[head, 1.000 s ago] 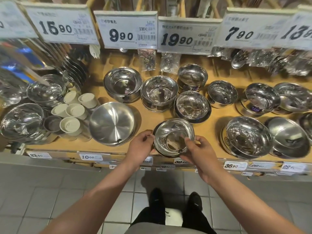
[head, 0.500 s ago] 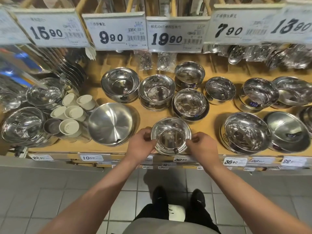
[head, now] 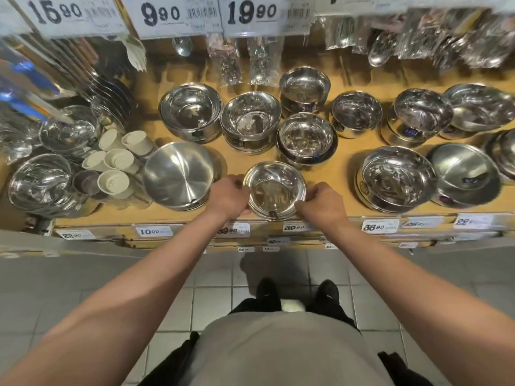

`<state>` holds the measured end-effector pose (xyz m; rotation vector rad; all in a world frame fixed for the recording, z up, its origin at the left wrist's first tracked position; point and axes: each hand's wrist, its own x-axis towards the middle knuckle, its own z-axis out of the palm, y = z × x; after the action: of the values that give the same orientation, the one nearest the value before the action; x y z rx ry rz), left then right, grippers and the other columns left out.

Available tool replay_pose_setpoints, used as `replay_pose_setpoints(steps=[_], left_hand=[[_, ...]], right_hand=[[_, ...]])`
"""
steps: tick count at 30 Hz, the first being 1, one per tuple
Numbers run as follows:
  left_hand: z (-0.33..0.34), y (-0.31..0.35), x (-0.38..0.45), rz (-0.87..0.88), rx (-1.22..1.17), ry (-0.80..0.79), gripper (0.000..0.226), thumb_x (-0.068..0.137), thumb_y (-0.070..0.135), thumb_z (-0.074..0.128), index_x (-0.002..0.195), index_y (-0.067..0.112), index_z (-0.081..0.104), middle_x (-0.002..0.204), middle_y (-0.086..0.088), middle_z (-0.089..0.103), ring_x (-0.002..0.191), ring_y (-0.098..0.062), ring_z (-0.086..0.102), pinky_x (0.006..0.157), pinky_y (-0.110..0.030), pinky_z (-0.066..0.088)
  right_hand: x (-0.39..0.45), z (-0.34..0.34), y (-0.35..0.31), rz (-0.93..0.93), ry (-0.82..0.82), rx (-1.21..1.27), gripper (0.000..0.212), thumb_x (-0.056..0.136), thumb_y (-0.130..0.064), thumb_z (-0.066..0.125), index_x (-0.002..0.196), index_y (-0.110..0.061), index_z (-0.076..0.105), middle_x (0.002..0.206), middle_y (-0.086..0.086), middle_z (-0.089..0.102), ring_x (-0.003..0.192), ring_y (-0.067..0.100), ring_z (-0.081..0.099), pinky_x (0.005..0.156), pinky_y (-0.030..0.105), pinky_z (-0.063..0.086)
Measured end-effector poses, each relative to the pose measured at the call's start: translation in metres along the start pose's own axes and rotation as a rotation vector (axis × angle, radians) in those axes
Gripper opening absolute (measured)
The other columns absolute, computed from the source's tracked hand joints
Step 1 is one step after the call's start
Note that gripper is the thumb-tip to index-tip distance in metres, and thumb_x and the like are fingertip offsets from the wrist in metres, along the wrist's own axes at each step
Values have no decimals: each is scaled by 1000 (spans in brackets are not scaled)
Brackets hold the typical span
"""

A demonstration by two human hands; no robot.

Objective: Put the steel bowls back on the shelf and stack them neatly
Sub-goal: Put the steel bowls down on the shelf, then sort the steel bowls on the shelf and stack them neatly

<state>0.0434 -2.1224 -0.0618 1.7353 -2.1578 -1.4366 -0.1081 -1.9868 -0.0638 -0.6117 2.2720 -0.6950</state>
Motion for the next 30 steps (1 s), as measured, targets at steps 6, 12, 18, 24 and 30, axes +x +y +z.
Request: replay_pose_setpoints(steps=[6,12,18,24,30], left_hand=[[0,1,-2,-32,-51,-4,28,102,19,53,123,3,61,109,-19,68,71,-26,77,64,-35,65],[1,1,-3,-23,-50,22,18,103,23,53,94,10,62,84,-12,69,65,-24,77,61,-35,65],[7,-2,-8,-33,-141,23,17,100,25,59,85,18,59,88,-13,74,66,-25,77,73,-41,65],[6,-10,-11,-66,-291,-2,11,98,23,61,93,13,64,99,-16,76,83,-29,78,86,-46,62],[-8,-14,-36,130,-149,153,9,96,30,62,88,31,59,88,13,66,81,-3,62,68,-23,47]], right_hand=[[0,5,5,-23,47,-19,41,84,-23,74,118,-7,57,92,1,57,85,20,52,71,26,38],[-1,4,7,-61,43,-43,44,87,-27,72,124,-7,61,97,5,66,87,18,54,72,24,37],[-6,1,8,-72,19,19,39,86,-25,71,119,-7,63,95,2,66,96,23,63,73,26,41],[-11,-3,9,-57,-28,81,42,91,-26,67,128,-8,59,111,6,70,104,25,66,85,31,51],[-29,-26,17,-122,40,163,25,98,-33,60,118,-18,61,94,-11,59,85,9,60,73,22,46]])
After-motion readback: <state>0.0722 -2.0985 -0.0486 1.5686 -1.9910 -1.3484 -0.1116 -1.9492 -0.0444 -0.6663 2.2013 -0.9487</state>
